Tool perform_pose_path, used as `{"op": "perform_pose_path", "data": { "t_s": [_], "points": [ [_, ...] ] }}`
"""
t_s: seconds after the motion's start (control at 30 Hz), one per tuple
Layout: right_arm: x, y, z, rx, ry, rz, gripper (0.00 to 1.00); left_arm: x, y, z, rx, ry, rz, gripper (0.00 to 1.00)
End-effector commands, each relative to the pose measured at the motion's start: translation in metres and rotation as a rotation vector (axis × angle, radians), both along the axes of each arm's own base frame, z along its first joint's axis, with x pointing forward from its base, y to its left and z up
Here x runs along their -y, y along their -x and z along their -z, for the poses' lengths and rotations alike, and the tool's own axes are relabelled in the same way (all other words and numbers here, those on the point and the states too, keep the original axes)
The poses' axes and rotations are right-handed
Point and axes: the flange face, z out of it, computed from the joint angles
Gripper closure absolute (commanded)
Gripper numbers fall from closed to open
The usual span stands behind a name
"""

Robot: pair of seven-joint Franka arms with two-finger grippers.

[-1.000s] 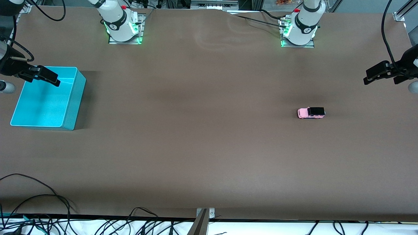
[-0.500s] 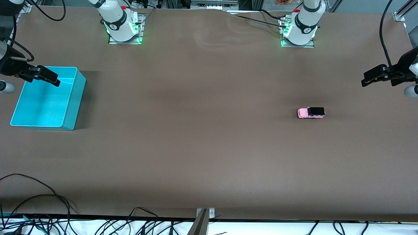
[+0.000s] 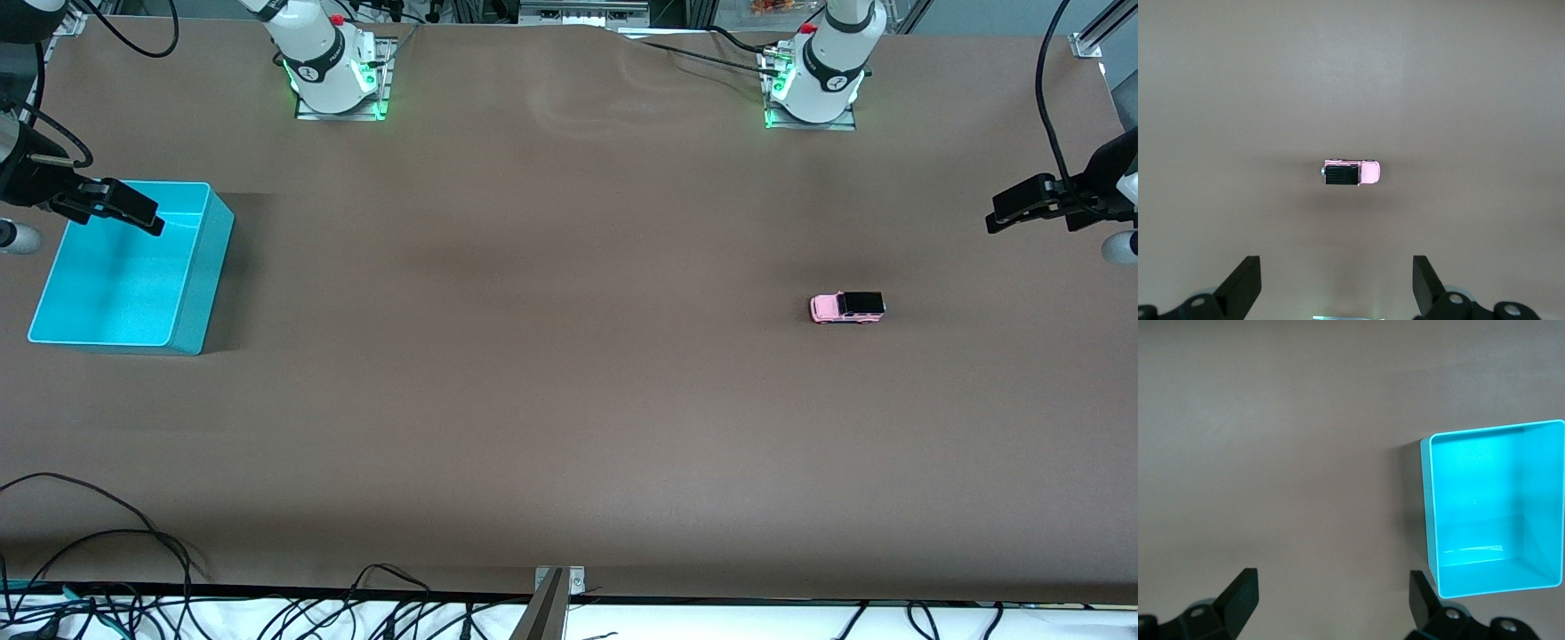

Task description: Wind and store pink jeep toy

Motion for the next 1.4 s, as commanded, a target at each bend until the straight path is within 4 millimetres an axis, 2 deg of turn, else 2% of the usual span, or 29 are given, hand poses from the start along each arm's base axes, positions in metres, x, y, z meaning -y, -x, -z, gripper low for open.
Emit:
{"op": "perform_pose_path", "data": {
  "t_s": [0.0,0.33,0.5,0.8,0.87,0.97,1.13,1.2,1.37],
  "points": [
    [0.001,-0.001,-0.006,-0.004,0.009,-0.015,0.0,-0.004,0.0,0.003,-0.018,-0.015,-0.002,0.0],
    [0.002,-0.001,-0.007,-0.003,0.009,-0.014,0.0,-0.007,0.002,0.007,-0.027,-0.015,-0.006,0.0],
    [0.002,-0.001,-0.007,-0.003,0.009,-0.014,0.0,-0.011,0.001,0.02,-0.043,-0.014,-0.011,0.0],
    [0.002,-0.001,-0.007,-0.003,0.009,-0.014,0.0,-0.014,0.004,0.022,-0.054,-0.015,-0.018,0.0],
    [0.002,-0.001,-0.007,-0.003,0.008,-0.013,0.0,-0.022,0.004,0.021,-0.052,-0.013,-0.033,0.0],
    [0.001,-0.001,-0.007,-0.001,0.009,-0.017,0.0,-0.023,0.005,0.02,-0.049,-0.006,-0.036,0.0],
    [0.002,-0.001,-0.007,-0.001,0.009,-0.015,0.0,-0.031,0.021,0.025,-0.044,0.001,-0.054,0.0],
    [0.002,-0.001,-0.007,-0.001,0.009,-0.015,0.0,-0.04,0.025,0.025,-0.021,0.001,-0.072,0.0],
    [0.002,-0.001,-0.007,-0.003,0.009,-0.015,0.0,-0.04,0.026,0.037,-0.039,-0.014,-0.07,0.0]
  ]
}}
